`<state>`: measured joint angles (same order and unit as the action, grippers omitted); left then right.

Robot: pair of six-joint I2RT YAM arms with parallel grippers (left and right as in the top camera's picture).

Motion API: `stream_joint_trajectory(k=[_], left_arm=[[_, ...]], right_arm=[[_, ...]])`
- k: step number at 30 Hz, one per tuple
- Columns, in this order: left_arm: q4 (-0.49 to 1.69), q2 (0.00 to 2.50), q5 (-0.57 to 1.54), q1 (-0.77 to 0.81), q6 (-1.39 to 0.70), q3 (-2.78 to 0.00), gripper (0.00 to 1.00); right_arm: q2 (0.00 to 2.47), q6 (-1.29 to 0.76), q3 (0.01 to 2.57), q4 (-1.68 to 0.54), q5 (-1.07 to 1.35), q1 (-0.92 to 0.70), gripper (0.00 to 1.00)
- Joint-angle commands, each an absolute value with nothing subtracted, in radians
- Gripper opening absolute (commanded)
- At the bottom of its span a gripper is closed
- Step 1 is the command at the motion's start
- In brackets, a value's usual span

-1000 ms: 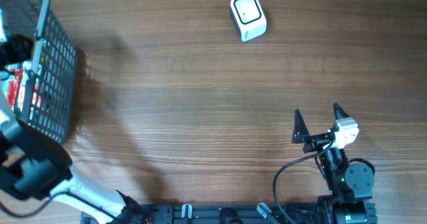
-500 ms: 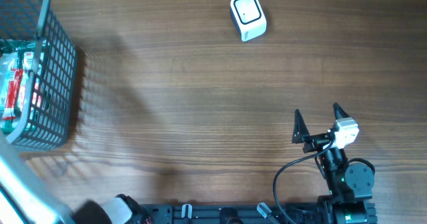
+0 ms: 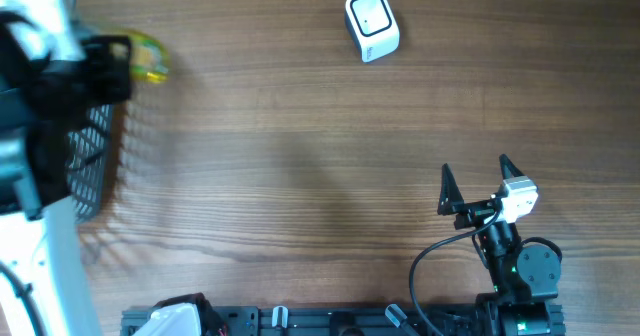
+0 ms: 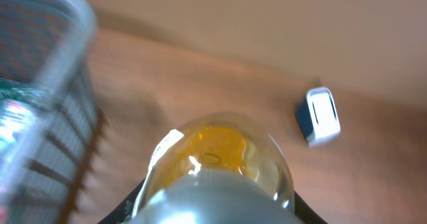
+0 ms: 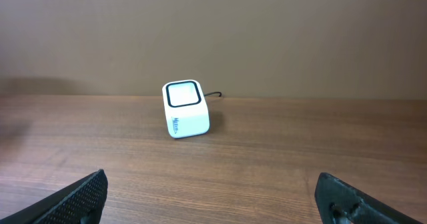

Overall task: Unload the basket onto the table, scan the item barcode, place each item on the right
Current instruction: 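Carry the bottle to the white scanner with the left gripper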

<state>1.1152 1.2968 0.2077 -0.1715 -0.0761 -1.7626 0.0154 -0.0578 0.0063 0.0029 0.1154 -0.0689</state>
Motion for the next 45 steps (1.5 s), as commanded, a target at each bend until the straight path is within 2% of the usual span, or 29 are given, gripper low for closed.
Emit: stream_joint_trajectory(k=[1,6,15,19,27,37,41,42,43,45], left_arm=[[1.143,1.354,0.008,0.036,-0.181,-1.771,0.33],[1.140,1.469,-0.124,0.270,-0.294,-1.771,0.30],[1.008,1.703,-0.223,0.533,-0.503,-1.748,0.34],[0.917,1.778,-0.285,0.620,-0.607,-1.724,0.34],[0.699,1.902,-0.360,0.783,-0.615,-1.667,0.33],[0.599,2.057,-0.402,0.896,-0.638,-1.635,0.34],[0.586,2.072,-0.401,0.904,-0.637,-1.635,0.43],[0.587,2.074,-0.400,0.904,-0.637,-1.635,0.48],[0.589,2.074,-0.393,0.904,-0.636,-1.635,0.62],[0.597,2.074,-0.375,0.904,-0.636,-1.635,0.72]], right_arm=[[0.007,-0.055,0.005,0.006,0.113,-0.064,1.00],[0.008,-0.054,0.005,0.007,0.113,-0.064,1.00],[0.008,-0.055,0.005,0.006,0.113,-0.064,1.00],[0.007,-0.055,0.005,0.007,0.113,-0.064,1.00],[0.008,-0.054,0.005,0.006,0.113,-0.064,1.00],[0.009,-0.055,0.005,0.007,0.113,-0.064,1.00],[0.009,-0.055,0.005,0.007,0.113,-0.064,1.00],[0.009,-0.055,0.005,0.006,0.113,-0.064,1.00],[0.009,-0.055,0.005,0.006,0.113,-0.064,1.00],[0.009,-0.054,0.005,0.007,0.113,-0.064,1.00]])
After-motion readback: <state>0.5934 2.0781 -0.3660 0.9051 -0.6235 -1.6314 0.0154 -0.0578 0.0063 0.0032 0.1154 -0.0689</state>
